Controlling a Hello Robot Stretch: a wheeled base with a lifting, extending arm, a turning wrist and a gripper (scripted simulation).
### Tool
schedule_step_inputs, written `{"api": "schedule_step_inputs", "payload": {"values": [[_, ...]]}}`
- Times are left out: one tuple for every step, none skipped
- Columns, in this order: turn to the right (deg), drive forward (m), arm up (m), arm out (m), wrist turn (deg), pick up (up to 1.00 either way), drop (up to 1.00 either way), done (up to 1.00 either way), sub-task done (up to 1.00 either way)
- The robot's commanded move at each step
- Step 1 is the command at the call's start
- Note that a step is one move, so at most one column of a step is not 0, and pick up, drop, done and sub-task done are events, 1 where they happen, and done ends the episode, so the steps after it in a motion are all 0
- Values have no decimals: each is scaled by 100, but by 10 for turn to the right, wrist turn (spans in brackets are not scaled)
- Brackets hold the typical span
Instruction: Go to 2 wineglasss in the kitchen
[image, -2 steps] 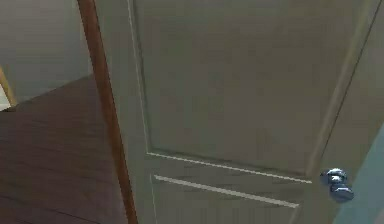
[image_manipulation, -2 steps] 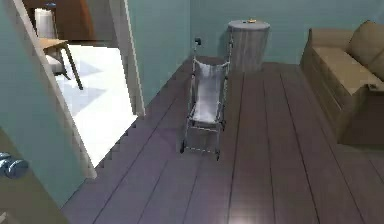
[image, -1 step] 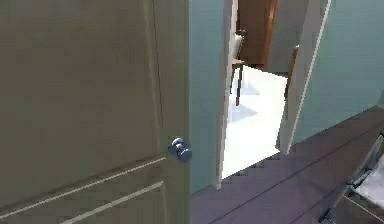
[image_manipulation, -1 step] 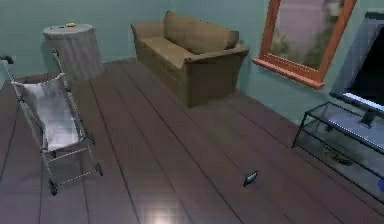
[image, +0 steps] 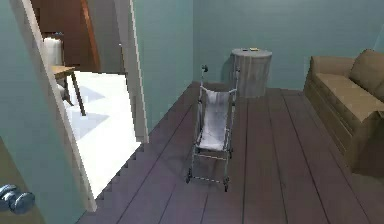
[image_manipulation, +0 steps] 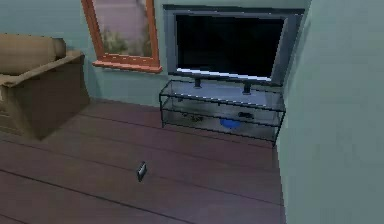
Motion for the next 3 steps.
{"api": "schedule_step_inputs", "payload": {"values": [[120, 0, 0, 0, 0, 0, 0, 0, 0], [0, 60, 0, 0, 0, 0, 0, 0, 0], [-450, 0, 0, 0, 0, 0, 0, 0, 0]]}}
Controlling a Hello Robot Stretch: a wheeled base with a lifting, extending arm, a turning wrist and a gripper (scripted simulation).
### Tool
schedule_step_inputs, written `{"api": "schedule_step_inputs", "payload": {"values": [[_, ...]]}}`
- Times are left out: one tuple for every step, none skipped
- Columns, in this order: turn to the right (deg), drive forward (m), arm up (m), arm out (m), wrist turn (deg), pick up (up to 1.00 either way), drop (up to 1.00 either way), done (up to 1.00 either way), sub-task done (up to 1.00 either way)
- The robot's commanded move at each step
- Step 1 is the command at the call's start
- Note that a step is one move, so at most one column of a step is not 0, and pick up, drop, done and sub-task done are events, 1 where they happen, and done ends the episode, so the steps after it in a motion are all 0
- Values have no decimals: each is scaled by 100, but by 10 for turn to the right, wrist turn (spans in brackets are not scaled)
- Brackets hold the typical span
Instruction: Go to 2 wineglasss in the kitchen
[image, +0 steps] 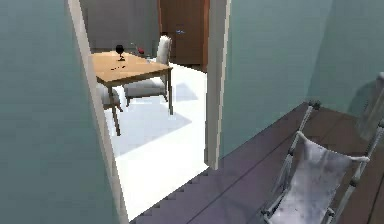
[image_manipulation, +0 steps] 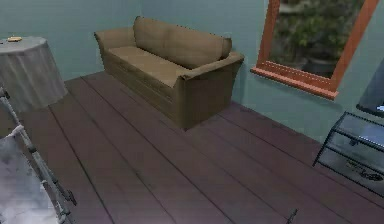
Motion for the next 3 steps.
{"api": "schedule_step_inputs", "payload": {"values": [[-120, 0, 0, 0, 0, 0, 0, 0, 0], [0, 60, 0, 0, 0, 0, 0, 0, 0], [-330, 0, 0, 0, 0, 0, 0, 0, 0]]}}
